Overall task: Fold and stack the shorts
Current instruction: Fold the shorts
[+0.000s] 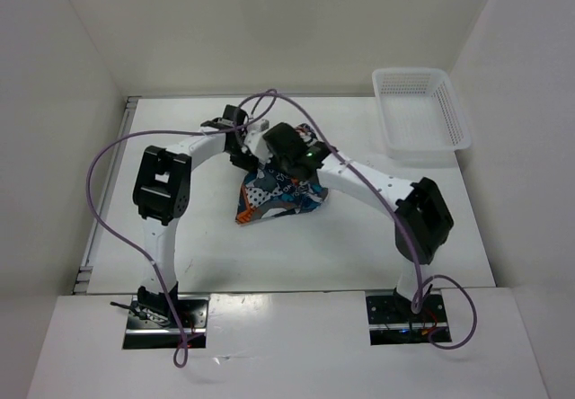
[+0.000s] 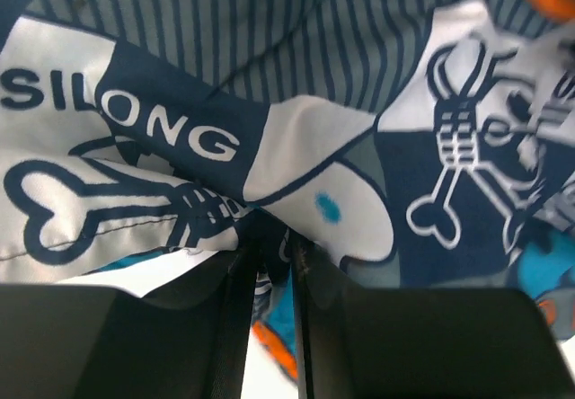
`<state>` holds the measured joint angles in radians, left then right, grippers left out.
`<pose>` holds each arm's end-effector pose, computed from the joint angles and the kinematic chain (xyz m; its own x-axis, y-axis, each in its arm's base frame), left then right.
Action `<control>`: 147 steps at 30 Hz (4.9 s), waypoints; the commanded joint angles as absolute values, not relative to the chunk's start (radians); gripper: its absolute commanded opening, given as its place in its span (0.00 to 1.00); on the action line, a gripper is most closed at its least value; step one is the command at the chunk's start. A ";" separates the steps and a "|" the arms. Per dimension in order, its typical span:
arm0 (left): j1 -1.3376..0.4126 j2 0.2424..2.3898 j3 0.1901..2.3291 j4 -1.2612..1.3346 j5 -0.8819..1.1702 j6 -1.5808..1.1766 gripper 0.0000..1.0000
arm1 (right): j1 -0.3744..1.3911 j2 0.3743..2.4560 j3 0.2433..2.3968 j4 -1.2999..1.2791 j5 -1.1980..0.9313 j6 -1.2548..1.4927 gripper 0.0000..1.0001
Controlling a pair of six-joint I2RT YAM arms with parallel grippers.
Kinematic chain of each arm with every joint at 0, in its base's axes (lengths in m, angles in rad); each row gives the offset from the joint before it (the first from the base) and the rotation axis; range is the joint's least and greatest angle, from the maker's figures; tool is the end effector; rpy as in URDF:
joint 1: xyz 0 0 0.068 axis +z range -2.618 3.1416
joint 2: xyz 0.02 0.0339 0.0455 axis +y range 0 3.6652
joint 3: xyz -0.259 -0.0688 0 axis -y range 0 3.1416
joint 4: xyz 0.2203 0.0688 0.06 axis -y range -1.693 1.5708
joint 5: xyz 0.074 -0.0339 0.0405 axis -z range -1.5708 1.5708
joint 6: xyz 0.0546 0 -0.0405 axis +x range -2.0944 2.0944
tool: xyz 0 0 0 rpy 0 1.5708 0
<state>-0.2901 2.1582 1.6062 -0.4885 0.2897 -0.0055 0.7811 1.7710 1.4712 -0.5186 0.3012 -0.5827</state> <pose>0.4234 -0.1427 0.1557 -0.8289 0.2419 -0.5044 0.4080 0.8783 -0.2492 0.2855 0.2602 0.2675 -0.1421 -0.8809 -0.4514 -0.7265 0.4026 -0.5569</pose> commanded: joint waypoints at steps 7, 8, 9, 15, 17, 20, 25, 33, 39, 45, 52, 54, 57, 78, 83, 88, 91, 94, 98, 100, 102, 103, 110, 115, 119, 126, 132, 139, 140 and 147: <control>-0.247 2.224 1.618 -0.523 0.367 0.000 0.28 | 0.948 1.970 1.696 -0.434 0.293 -0.534 0.00; -0.247 2.224 1.618 -0.523 0.367 0.000 0.28 | 0.957 1.985 1.713 -0.434 0.293 -0.523 0.00; -0.247 2.224 1.618 -0.523 0.376 0.000 0.28 | 0.971 2.002 1.724 -0.448 0.279 -0.523 0.00; -0.216 2.224 1.618 -0.532 0.356 0.000 0.34 | 0.971 2.051 1.753 -0.448 0.258 -0.503 0.02; -0.194 2.212 1.629 -0.564 0.303 0.000 0.44 | 0.971 2.051 1.744 -0.448 0.247 -0.489 0.15; -0.138 2.174 1.640 -0.612 0.304 0.000 0.57 | 0.971 2.019 1.726 -0.448 0.247 -0.480 0.28; -0.075 2.085 1.640 -0.634 0.337 0.000 0.67 | 0.971 1.924 1.707 -0.472 0.239 -0.480 0.47; -0.040 2.071 1.725 -0.666 0.401 0.000 0.73 | 0.980 1.879 1.868 -0.534 0.081 -0.354 0.60; -0.049 2.027 1.746 -0.686 0.515 0.000 0.77 | 0.948 1.790 1.664 -0.491 0.161 -0.400 0.55; -0.098 2.008 1.706 -0.696 0.578 0.000 0.87 | 0.904 1.674 1.402 -0.463 0.140 -0.432 0.56; -0.137 2.077 1.697 -0.664 0.560 0.000 0.95 | 0.904 1.641 1.195 -0.405 0.103 -0.463 0.64; -0.164 2.106 1.706 -0.664 0.535 0.000 0.94 | 0.894 1.641 1.167 -0.368 0.103 -0.472 0.64; -0.173 2.157 1.717 -0.655 0.483 0.000 0.67 | 0.894 1.650 1.118 -0.322 0.103 -0.472 0.55; -0.146 2.062 1.772 -0.647 0.419 0.000 0.40 | 0.914 1.601 1.021 -0.307 0.038 -0.545 0.01; -0.146 2.071 1.732 -0.647 0.380 0.000 0.66 | 0.914 1.571 1.120 -0.337 0.029 -0.500 0.32; -0.126 1.910 1.689 -0.669 0.394 0.000 0.84 | 0.876 1.452 1.170 -0.321 -0.041 -0.362 0.40; -0.126 1.813 1.629 -0.708 0.403 0.000 0.84 | 0.815 1.420 1.131 -0.258 -0.077 -0.275 0.40; -0.172 1.824 1.543 -0.756 0.403 0.000 0.84 | 0.750 1.456 1.120 -0.207 -0.068 -0.185 0.40; -0.181 1.906 1.474 -0.730 0.414 0.000 0.85 | 0.564 1.610 1.221 -0.138 -0.100 -0.050 0.40; -0.181 1.916 1.465 -0.695 0.414 0.000 0.86 | 0.522 1.669 1.276 -0.129 -0.127 -0.012 0.42; -0.181 1.927 1.465 -0.661 0.429 0.000 0.88 | 0.482 1.750 1.353 -0.103 -0.152 0.024 0.47; -0.181 1.927 1.465 -0.649 0.457 0.000 0.88 | 0.471 1.776 1.373 -0.092 -0.152 0.038 0.50; -0.190 1.948 1.430 -0.650 0.477 0.000 0.80 | 0.404 2.020 1.558 -0.017 -0.193 0.189 0.56; -0.190 1.957 1.443 -0.742 0.509 0.000 0.40 | 0.393 2.232 1.767 -0.139 -0.193 0.268 0.62; -0.190 1.953 1.473 -0.836 0.549 0.000 0.19 | 0.383 2.263 1.798 -0.175 -0.209 0.328 0.64; -0.221 1.911 1.393 -0.847 0.410 0.000 0.25 | 0.373 2.263 1.789 -0.175 -0.187 0.307 0.64; -0.221 1.933 1.417 -0.825 0.419 0.000 0.29 | 0.373 2.235 1.703 -0.196 -0.276 0.266 0.70; -0.221 1.913 1.398 -0.825 0.408 0.000 0.29 | 0.391 2.206 1.575 -0.196 -0.336 0.295 0.64; -0.221 1.902 1.397 -0.825 0.408 0.000 0.29 | 0.391 2.206 1.575 -0.196 -0.327 0.304 0.49; -0.221 1.867 1.388 -0.860 0.347 0.000 0.29 | 0.391 2.215 1.661 -0.196 -0.229 0.415 0.00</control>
<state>-0.2188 1.9320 1.3968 -0.8143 0.3882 -0.0051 0.3836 2.2311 1.6005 -0.1951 -0.2993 0.3420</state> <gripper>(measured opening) 0.295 0.008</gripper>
